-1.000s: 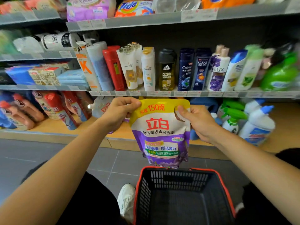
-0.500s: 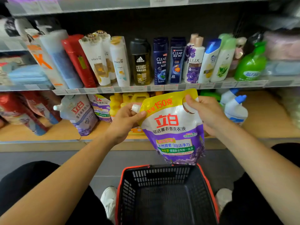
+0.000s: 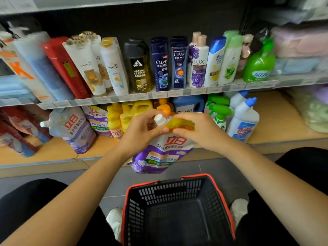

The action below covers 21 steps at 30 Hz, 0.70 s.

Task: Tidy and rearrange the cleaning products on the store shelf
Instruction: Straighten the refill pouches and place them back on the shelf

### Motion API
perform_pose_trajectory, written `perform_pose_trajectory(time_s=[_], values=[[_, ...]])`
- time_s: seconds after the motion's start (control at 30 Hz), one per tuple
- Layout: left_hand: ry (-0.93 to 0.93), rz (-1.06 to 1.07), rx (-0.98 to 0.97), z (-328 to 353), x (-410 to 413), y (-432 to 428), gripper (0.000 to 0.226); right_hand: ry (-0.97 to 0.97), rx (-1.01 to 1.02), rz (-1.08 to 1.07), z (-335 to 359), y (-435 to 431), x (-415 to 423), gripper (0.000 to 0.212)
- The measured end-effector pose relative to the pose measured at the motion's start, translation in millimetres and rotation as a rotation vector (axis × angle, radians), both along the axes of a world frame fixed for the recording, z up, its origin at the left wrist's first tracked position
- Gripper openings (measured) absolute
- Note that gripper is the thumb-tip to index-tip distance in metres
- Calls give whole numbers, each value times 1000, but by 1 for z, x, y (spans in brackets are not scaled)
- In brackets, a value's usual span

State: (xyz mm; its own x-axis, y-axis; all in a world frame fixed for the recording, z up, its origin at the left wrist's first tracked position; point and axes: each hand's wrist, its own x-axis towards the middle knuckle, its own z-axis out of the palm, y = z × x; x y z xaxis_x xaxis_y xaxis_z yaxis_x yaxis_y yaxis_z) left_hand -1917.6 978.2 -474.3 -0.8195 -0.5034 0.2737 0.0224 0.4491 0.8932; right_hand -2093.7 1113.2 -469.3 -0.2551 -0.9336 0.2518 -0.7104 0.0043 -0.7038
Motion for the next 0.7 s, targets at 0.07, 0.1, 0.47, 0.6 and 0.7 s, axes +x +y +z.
perform_pose_trajectory(time_s=[0.07,0.1,0.47,0.6,0.7], values=[[-4,-14,-19,0,3,3,34,36,16,19,1,-4,4,22],[-7,-21,-20,0,4,5,33,36,11,31,3,-4,4,12],[-79,-71,117,0,12,4,27,-35,-27,69,9,6,4,29],[-113,-21,3,0,10,5,29,23,-28,39,6,9,5,37],[-119,54,-43,1,9,9,29,36,-40,20,4,10,8,39]])
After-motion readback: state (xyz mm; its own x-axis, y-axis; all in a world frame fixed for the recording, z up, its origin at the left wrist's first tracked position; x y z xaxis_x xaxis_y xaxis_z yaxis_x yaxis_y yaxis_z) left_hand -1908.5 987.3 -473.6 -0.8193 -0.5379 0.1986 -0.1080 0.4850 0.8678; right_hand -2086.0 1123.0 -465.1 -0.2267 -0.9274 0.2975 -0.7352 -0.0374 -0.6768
